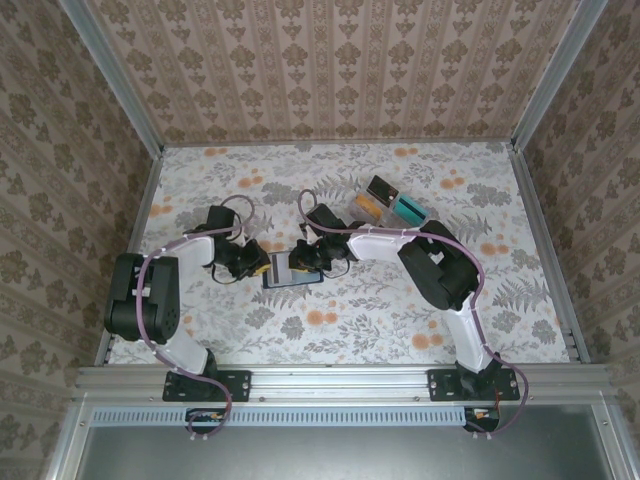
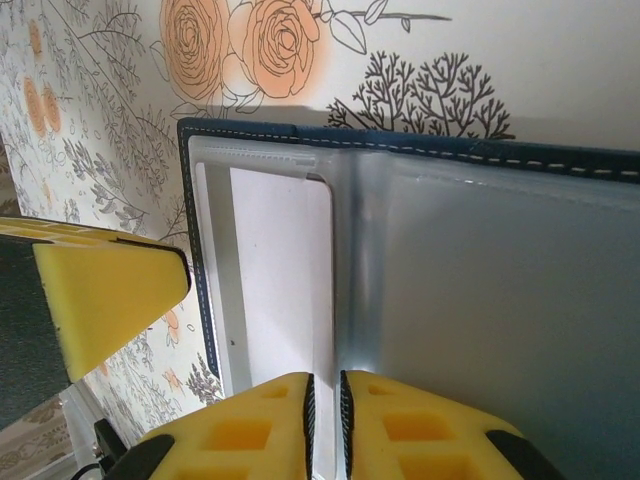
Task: Take the credit cards out of the card holder
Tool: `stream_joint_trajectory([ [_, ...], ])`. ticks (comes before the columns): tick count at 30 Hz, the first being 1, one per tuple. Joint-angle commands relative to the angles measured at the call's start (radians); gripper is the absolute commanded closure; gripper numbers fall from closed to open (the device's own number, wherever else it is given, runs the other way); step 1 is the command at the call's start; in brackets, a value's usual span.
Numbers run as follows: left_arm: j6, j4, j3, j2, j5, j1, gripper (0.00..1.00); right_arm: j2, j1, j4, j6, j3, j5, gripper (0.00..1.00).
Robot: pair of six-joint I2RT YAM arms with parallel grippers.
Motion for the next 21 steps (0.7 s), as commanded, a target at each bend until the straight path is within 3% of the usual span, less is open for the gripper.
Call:
stream_joint_trajectory([
  [1,0.012,-0.006,0.024,-0.011,0.028,-0.01,0.86,0.027,-0.002,0.005,0.015,0.03,-0.026,0.83],
  [21,0.004,0.019,-0.023,0.079,0.03,-0.014,0.87,0.038,-0.004,0.082,0.042,0.019,-0.071,0.86],
])
